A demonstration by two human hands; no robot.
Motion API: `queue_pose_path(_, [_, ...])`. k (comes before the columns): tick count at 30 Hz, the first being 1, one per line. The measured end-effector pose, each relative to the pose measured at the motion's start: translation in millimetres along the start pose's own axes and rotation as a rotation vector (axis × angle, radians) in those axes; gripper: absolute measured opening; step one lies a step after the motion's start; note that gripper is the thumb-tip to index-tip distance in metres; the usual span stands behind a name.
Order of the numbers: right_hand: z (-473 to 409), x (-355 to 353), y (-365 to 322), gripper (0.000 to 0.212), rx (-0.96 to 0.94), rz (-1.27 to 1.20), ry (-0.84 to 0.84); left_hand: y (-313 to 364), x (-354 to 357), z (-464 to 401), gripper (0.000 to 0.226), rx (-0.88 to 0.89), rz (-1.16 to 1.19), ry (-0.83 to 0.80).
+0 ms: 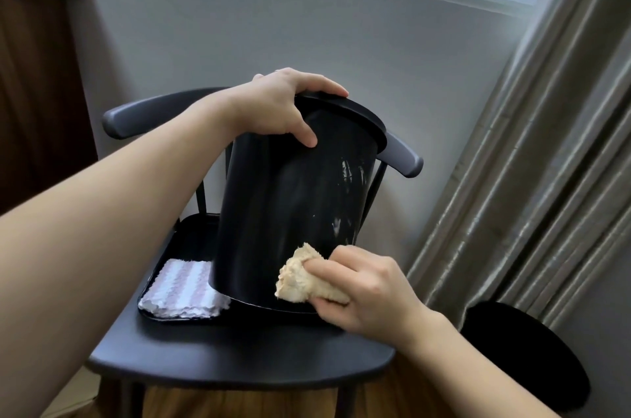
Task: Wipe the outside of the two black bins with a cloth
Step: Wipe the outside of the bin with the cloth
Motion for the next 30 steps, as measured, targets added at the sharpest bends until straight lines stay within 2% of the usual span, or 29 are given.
queue_pose_path(7, [-31.1,-11.3,13.5,0.031,0.233,-0.003,0.2,-5.5,-1.6,-0.4,0.08,-0.011,0.009,0.02])
queue_pose_path(12, [1.4,8.9,-4.9,0.025,0.036,-0.05,0.021,-7.1,-1.5,-0.6,0.08,-0.005,0.019,0.02])
queue_pose_path(14, [4.0,9.2,-5.3,0.024,0.006,-0.021,0.007,-6.8,-1.5,-0.3,0.08,-0.005,0.02,0.023])
queue_pose_path(20, [-25.3,-9.1,15.4,0.031,0.27,-0.063,0.237,-4.6,0.3,-1.8,0.081,-0.01,0.013,0.03])
queue_pose_path(27, [10.9,13.8,-4.0,0.026,0.066,-0.07,0.091,-5.3,0.2,-1.9,0.08,-0.004,0.028,0.027])
queue_pose_path(30, [10.6,12.7,-0.6,0.025,0.031,-0.048,0.081,-2.9,1.9,-1.7,0.08,-0.003,0.024,0.03])
Point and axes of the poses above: each hand's wrist, its own z-axis away from the middle knuckle, its own x-axis out of the palm, y = z × x, the point moved 3 cm from there along -z, towards the middle knuckle, and after that the axes turned 7 degrees about -y, right-handed, at the moved point
